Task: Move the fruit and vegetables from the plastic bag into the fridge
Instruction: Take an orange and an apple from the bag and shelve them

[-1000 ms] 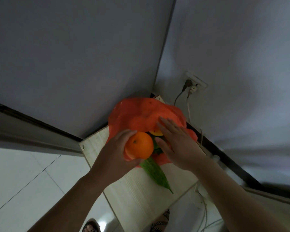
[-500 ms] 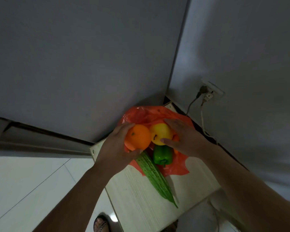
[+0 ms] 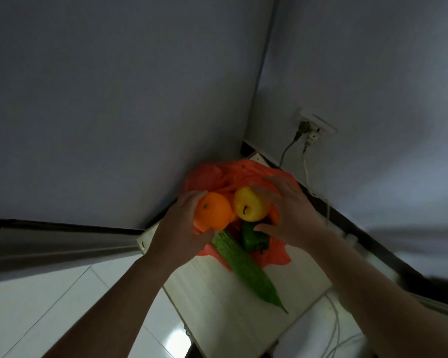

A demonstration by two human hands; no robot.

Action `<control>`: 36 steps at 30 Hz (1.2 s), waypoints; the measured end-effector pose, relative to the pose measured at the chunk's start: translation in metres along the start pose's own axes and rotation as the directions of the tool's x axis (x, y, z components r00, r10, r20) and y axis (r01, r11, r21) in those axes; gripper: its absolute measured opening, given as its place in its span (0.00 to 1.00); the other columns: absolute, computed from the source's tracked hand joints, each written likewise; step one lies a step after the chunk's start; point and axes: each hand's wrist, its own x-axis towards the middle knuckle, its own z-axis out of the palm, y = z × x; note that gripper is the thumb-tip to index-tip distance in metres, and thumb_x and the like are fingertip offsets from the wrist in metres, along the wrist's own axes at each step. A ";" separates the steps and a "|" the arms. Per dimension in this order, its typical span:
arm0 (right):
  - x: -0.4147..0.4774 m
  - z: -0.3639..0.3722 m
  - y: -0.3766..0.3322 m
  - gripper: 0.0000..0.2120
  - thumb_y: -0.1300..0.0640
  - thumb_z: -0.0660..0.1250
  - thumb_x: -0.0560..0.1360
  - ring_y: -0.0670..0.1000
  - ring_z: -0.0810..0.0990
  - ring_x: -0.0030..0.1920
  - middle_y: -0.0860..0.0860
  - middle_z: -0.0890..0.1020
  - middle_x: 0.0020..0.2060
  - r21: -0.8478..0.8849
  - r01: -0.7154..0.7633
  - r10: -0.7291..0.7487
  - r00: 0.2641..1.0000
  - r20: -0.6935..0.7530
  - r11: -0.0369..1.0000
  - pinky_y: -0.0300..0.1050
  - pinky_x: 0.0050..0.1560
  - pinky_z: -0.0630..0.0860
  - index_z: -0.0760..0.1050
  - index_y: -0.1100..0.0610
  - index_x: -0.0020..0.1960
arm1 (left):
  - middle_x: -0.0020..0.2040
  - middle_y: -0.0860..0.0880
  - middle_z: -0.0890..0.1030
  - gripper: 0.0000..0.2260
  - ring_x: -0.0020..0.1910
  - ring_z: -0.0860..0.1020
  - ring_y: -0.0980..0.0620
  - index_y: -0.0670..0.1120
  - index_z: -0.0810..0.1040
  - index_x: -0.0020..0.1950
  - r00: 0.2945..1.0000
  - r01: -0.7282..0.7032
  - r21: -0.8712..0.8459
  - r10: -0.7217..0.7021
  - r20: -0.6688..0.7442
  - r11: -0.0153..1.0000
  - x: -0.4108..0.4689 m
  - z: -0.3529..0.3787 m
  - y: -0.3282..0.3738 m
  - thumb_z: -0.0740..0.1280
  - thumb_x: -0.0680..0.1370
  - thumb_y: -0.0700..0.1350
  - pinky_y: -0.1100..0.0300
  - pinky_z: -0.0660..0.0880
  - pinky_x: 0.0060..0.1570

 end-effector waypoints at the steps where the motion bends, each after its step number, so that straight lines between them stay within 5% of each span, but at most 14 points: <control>1: -0.001 0.002 -0.003 0.44 0.44 0.75 0.64 0.54 0.55 0.73 0.50 0.58 0.74 -0.003 -0.024 0.024 1.000 0.006 1.000 0.56 0.71 0.57 0.55 0.42 0.73 | 0.69 0.52 0.67 0.35 0.65 0.68 0.52 0.51 0.64 0.70 1.000 -0.006 0.007 0.006 0.010 1.000 0.001 -0.001 -0.001 0.76 0.67 0.48 0.60 0.67 0.57; 12: -0.008 0.012 -0.028 0.41 0.42 0.72 0.67 0.57 0.58 0.72 0.51 0.59 0.73 0.023 -0.141 0.143 0.981 -0.133 0.990 0.58 0.66 0.62 0.56 0.44 0.73 | 0.69 0.53 0.66 0.35 0.64 0.68 0.54 0.53 0.64 0.69 0.997 -0.064 0.000 0.064 0.045 0.998 0.002 -0.016 0.001 0.75 0.66 0.51 0.59 0.68 0.56; 21: -0.078 -0.061 -0.089 0.40 0.42 0.74 0.64 0.51 0.68 0.63 0.50 0.67 0.67 0.266 -0.165 0.215 0.962 -0.170 0.950 0.41 0.55 0.65 0.61 0.50 0.70 | 0.67 0.48 0.68 0.35 0.63 0.71 0.48 0.49 0.66 0.69 0.999 0.013 -0.027 -0.014 -0.029 1.000 -0.052 -0.068 0.070 0.77 0.65 0.47 0.52 0.72 0.58; 25: -0.109 -0.101 -0.115 0.37 0.44 0.75 0.64 0.49 0.72 0.59 0.51 0.71 0.63 0.390 -0.088 0.173 0.967 -0.188 0.917 0.39 0.51 0.67 0.65 0.53 0.68 | 0.66 0.48 0.68 0.34 0.61 0.71 0.48 0.50 0.66 0.69 0.997 0.018 -0.027 -0.020 -0.072 0.999 -0.090 -0.099 0.112 0.76 0.66 0.49 0.50 0.74 0.57; 30: -0.151 -0.148 -0.141 0.38 0.43 0.74 0.62 0.48 0.73 0.58 0.52 0.72 0.61 0.469 0.067 0.039 0.977 -0.212 0.880 0.38 0.52 0.72 0.67 0.57 0.67 | 0.65 0.50 0.69 0.35 0.59 0.72 0.51 0.50 0.67 0.68 0.983 0.040 0.012 -0.037 -0.180 0.999 -0.165 -0.123 0.157 0.76 0.64 0.54 0.60 0.72 0.53; 33: -0.178 -0.163 -0.154 0.38 0.41 0.72 0.62 0.41 0.69 0.59 0.50 0.72 0.62 0.478 0.180 -0.081 0.972 -0.220 0.860 0.24 0.54 0.63 0.67 0.57 0.67 | 0.65 0.51 0.70 0.36 0.58 0.70 0.56 0.51 0.67 0.68 0.952 0.103 -0.023 -0.105 -0.288 0.994 -0.219 -0.121 0.178 0.72 0.62 0.58 0.58 0.74 0.52; 36: -0.197 -0.175 -0.167 0.37 0.47 0.76 0.62 0.43 0.69 0.60 0.50 0.72 0.62 0.521 0.202 -0.142 0.978 -0.153 0.829 0.25 0.57 0.62 0.67 0.55 0.67 | 0.60 0.55 0.69 0.34 0.56 0.68 0.58 0.52 0.68 0.66 0.889 0.154 -0.098 -0.181 -0.421 0.983 -0.264 -0.113 0.199 0.73 0.62 0.56 0.59 0.73 0.50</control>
